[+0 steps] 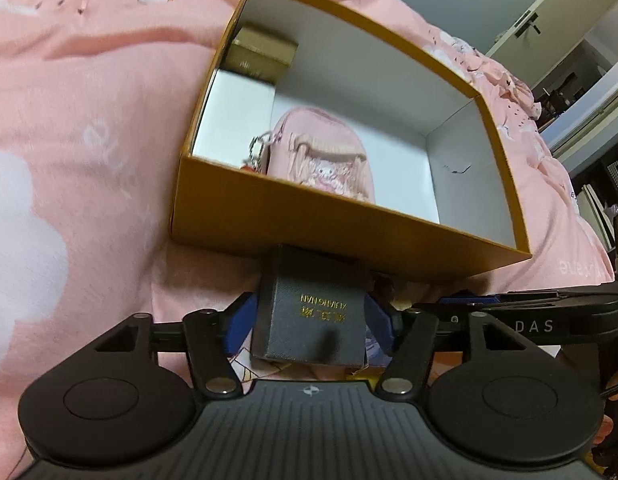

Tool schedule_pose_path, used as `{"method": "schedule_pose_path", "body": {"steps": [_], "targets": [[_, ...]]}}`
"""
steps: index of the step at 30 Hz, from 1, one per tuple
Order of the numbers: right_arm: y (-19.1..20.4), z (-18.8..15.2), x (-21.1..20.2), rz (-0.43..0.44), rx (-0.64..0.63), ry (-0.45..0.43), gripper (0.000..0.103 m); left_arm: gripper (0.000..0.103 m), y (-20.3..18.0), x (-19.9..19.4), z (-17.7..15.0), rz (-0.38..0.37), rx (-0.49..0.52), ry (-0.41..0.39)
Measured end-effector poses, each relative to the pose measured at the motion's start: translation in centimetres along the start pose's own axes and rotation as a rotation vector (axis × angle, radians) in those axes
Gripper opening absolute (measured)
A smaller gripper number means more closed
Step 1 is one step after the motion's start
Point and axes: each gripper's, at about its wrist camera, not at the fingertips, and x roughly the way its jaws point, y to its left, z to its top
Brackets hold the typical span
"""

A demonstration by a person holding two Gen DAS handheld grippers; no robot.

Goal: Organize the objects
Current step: 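Grasp black book box with left gripper while right gripper grasps photo card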

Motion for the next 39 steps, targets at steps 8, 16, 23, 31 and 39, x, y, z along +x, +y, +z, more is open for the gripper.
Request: {"method": "schedule_pose_path", "body": {"steps": [8,16,23,31,39], "targets": [[-0.9,0.8,1.8,0.05,0.045,0.07,0.048,0.074,1.6,2.3,0.3,-0.047,-0.085,0.106],[-1.9,1.1,3.6,0.086,0.075,0.099,0.047,0.075,2.3,4.2,0.7,-0.062,-0.134,0.16],[-2.6,1.3,4.4,0.107,0.092,0.092,0.048,0.086,2.8,5.6,0.8,-0.083,-0.169,0.179],[-3.7,1.1,4.5,0.137,0.118,0.069,0.047,0.086,3.2,6.4,0.4,-0.119,-0.207,0.181],[-4.3,0.6,2.8,0.134,0.155,0.03,0.028,0.067,2.8,4.4,-0.2,-0.089,-0.203,0.137]]}}
